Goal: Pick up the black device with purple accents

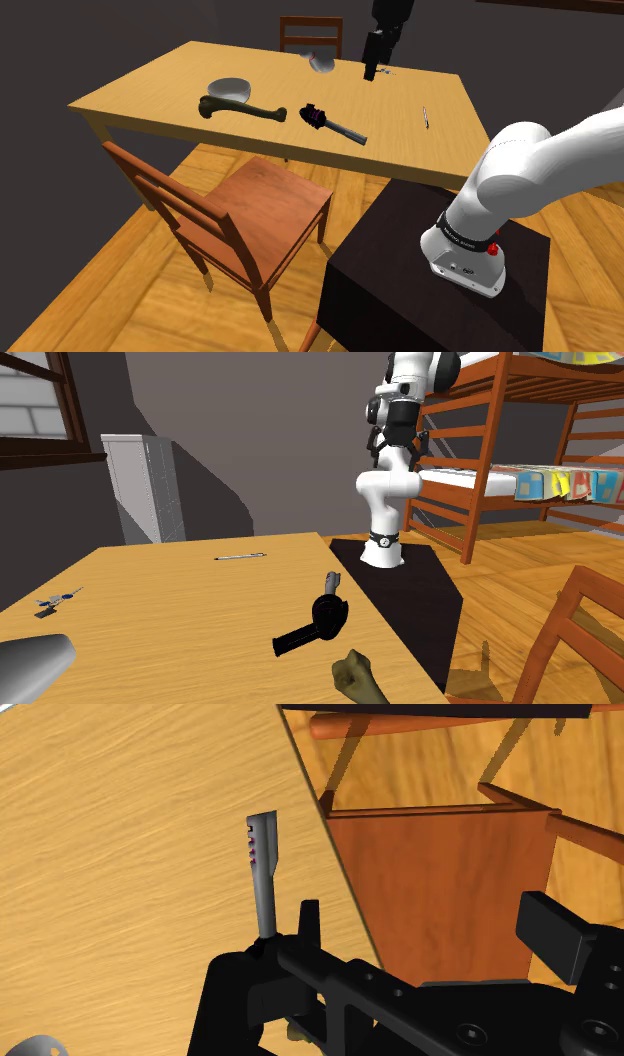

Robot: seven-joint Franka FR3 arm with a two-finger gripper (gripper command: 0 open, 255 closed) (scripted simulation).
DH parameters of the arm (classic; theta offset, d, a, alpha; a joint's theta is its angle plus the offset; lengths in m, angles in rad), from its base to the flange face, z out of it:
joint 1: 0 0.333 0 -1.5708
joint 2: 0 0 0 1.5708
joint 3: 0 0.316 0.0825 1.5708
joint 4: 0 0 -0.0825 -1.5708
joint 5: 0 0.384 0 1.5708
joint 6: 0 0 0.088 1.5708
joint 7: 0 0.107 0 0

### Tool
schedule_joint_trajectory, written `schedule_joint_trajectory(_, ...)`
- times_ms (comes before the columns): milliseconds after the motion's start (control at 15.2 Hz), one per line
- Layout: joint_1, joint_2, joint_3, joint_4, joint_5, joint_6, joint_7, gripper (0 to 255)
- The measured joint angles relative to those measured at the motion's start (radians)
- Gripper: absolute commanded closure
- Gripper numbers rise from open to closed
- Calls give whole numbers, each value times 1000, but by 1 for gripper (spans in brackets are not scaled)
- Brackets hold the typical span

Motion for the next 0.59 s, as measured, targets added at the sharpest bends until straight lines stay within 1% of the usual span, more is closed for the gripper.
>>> schedule_joint_trajectory(66, 0, 0, 0, 0, 0, 0, 0, 0)
schedule_joint_trajectory(198, -4, 20, -14, -13, -4, 34, -11, 0)
schedule_joint_trajectory(330, -9, 53, -34, -45, -9, 98, -26, 0)
schedule_joint_trajectory(594, -22, 162, -85, -61, -18, 227, -69, 0)
